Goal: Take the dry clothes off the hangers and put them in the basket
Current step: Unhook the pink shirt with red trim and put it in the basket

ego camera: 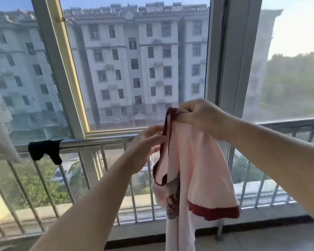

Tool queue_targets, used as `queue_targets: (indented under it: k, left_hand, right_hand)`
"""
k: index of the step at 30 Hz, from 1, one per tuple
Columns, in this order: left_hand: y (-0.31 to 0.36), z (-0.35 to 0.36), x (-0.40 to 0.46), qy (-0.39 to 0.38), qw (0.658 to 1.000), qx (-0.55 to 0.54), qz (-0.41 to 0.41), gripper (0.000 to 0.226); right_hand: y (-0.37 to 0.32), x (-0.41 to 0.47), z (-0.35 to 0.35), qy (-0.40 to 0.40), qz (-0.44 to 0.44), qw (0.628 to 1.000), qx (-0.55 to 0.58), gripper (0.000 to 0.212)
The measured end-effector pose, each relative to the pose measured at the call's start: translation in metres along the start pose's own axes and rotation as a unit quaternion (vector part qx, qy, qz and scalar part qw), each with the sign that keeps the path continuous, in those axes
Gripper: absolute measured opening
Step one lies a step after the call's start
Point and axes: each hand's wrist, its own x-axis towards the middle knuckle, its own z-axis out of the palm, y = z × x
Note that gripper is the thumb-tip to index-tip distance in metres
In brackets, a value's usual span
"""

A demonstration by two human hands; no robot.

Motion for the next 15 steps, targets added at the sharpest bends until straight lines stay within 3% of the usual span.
queue_targets:
  k: [2,6,9,15]
  left_hand:
    - [-0.028,0.013,-0.011,-0.011,0.999,0.040,-0.011,0.025]
    - [-0.071,0.036,-0.027,0.008,0.991,0.121,-0.058,0.004]
    - [-0.102,0.045,-0.035,0.013,0.975,0.205,-0.090,0.021]
    - [-0.136,0.064,-0.059,0.031,0.964,0.222,-0.140,0.031]
  right_hand:
    - [0.019,-0.015,-0.001,-0.006,0.025,0.999,0.022,0.030]
    - [0.055,-0.039,-0.002,-0.024,0.060,0.995,0.075,0.024]
    - [0.076,-0.059,-0.003,-0.033,0.083,0.990,0.104,0.014]
    - [0.114,-0.093,-0.030,-0.031,0.140,0.981,0.133,0.011]
